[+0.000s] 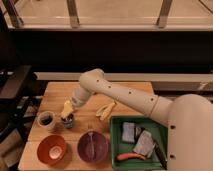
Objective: Stack cups into tray
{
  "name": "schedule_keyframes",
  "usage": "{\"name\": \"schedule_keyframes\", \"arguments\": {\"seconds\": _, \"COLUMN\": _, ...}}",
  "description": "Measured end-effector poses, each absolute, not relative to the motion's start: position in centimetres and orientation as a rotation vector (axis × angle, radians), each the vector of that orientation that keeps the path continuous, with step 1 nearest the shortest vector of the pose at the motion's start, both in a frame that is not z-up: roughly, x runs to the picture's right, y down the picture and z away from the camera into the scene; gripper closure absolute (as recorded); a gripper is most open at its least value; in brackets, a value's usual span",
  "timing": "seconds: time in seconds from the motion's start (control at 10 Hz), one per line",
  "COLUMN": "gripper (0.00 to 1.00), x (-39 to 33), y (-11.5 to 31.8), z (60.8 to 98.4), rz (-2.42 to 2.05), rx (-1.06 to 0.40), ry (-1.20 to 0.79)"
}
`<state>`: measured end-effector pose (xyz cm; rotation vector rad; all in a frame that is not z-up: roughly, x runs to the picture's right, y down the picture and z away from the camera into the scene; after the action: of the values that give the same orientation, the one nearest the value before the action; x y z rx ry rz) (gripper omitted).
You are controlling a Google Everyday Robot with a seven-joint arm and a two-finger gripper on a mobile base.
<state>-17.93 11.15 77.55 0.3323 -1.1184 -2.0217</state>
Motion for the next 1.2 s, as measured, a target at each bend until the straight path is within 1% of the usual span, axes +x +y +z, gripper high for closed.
{"name": "schedule_keyframes", "arguments": {"seconds": 0.5, "gripper": 0.38, "x": -17.9, "y": 11.1, "z": 77.5, "rz": -2.026, "rx": 0.332, "ry": -1.115}}
{"name": "schedule_keyframes", "arguments": {"seconds": 0.6, "gripper": 0.38, "x": -18.1, "y": 11.1, "z": 77.9, "rz": -2.044, "rx": 0.318, "ry": -1.09}}
{"name": "schedule_keyframes", "arguments": {"seconds": 0.8, "gripper": 0.38, "x": -18.6, "y": 11.4, "z": 79.1, "rz": -2.066, "rx": 0.272, "ry": -1.022}}
{"name": "schedule_keyframes", "arguments": {"seconds": 1.2, "gripper": 0.38, "x": -18.0, "y": 12.2, "z": 82.5, "rz": -2.014, "rx": 0.223, "ry": -1.023}}
